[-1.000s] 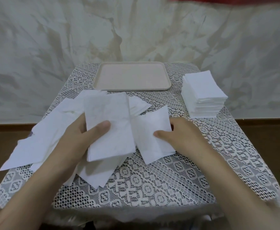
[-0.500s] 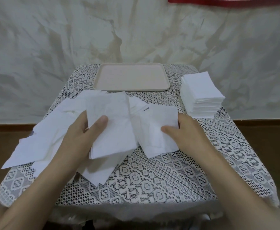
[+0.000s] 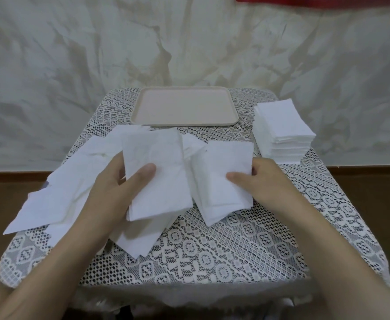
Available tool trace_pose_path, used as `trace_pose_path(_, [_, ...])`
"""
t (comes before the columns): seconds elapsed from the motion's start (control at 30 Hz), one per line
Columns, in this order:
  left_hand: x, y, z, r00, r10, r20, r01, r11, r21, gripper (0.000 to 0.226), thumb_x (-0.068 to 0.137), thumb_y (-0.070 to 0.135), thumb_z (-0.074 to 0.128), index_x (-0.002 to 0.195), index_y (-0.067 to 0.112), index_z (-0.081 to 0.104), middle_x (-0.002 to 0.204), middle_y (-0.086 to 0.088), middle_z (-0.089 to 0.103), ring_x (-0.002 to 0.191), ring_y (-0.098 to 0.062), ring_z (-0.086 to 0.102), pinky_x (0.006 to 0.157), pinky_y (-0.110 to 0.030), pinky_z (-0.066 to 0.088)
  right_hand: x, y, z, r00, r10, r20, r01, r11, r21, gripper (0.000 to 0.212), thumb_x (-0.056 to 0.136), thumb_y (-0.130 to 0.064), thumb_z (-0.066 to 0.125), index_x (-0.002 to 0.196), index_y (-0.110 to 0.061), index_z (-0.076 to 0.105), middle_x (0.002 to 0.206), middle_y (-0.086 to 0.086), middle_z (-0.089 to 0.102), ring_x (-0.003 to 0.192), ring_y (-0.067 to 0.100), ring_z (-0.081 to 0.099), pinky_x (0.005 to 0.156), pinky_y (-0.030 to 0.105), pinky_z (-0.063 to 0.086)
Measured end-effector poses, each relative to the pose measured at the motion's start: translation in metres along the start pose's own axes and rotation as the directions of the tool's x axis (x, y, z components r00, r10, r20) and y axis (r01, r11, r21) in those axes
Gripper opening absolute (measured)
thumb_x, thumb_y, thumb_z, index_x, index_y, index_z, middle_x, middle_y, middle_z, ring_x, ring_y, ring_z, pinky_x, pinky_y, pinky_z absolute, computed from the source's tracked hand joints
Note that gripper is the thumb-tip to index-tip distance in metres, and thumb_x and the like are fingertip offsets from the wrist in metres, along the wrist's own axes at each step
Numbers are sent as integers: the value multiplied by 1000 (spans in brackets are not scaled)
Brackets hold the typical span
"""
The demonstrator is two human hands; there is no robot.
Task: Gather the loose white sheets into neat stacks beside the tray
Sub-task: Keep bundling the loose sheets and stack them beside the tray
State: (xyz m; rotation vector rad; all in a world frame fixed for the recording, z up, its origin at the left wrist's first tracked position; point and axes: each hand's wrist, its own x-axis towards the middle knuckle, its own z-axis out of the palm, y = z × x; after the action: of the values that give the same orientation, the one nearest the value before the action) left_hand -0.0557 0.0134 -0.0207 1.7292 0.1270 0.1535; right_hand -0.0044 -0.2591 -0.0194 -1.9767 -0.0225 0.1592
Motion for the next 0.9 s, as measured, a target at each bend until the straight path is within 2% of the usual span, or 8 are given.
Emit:
trace_pose_path(0.07, [0,1,2,1000,8,-3,-8,1000,-3,45,79,58,73,120,43,68,113,18,77,96,-5,75,76,-29,56,-2,-6,-3,998,-23,-58,33,984,178,6,95,-15,70,98,-18,74,96,-5,79,92,17,75,76,38,62])
trace_pose_path(0.17, [-2,4,5,1000,23,-20,-24,1000,-8,44,84,52,79,123,38,65,107,24,76,92,0,74,65,-15,54,-10,-20,-6,992,-50,-112,94,895,436,8,97,-10,66,99,-16,73,90,-6,80,77,11,74,55,23,54])
trace_pose_path(0.27, [-2,7,9,999,43,-27,-43,999,-3,48,80,48,65,126,35,63,103,29,75,87,6,73,62,-10,52,-19,-34,3,994,-79,-69,104,824,557,11,95,-11,67,105,-13,73,98,-1,80,83,16,76,60,26,57])
trace_pose_path(0.4, [-2,6,8,998,65,-27,-65,998,3,62,84,57,68,139,29,59,108,24,75,89,11,71,65,-8,51,-26,-40,28,986,-130,-109,163,902,400,8,94,-14,71,96,-21,75,97,-4,79,92,19,76,76,43,62])
trace_pose_path(0.5, [-1,5,6,997,69,-18,-69,997,29,83,73,78,66,142,33,57,115,24,74,93,7,72,68,-10,52,-30,-42,42,984,-153,-92,177,912,371,12,94,-13,71,95,-24,74,95,-7,78,85,14,76,63,44,62])
trace_pose_path(0.57, [0,5,4,997,73,-16,-72,996,45,90,65,79,60,143,34,57,119,20,73,95,6,71,69,-11,53,-32,-44,49,977,-184,-107,210,917,338,13,94,-13,71,95,-26,73,94,-9,78,85,12,75,66,45,63])
trace_pose_path(0.67, [2,3,3,996,84,-5,-84,996,35,85,69,77,61,143,36,56,117,27,72,98,9,70,70,-9,52,-33,-47,61,967,-225,-116,250,920,301,12,92,-14,73,93,-26,73,92,-11,78,86,13,74,79,47,62])
trace_pose_path(0.9, [0,0,1,999,41,6,-41,999,-32,64,84,59,64,144,40,56,127,19,72,106,0,72,81,-24,55,-34,-45,65,982,-161,-94,180,951,250,5,94,-20,71,93,-25,73,90,-8,77,86,19,74,76,56,61])
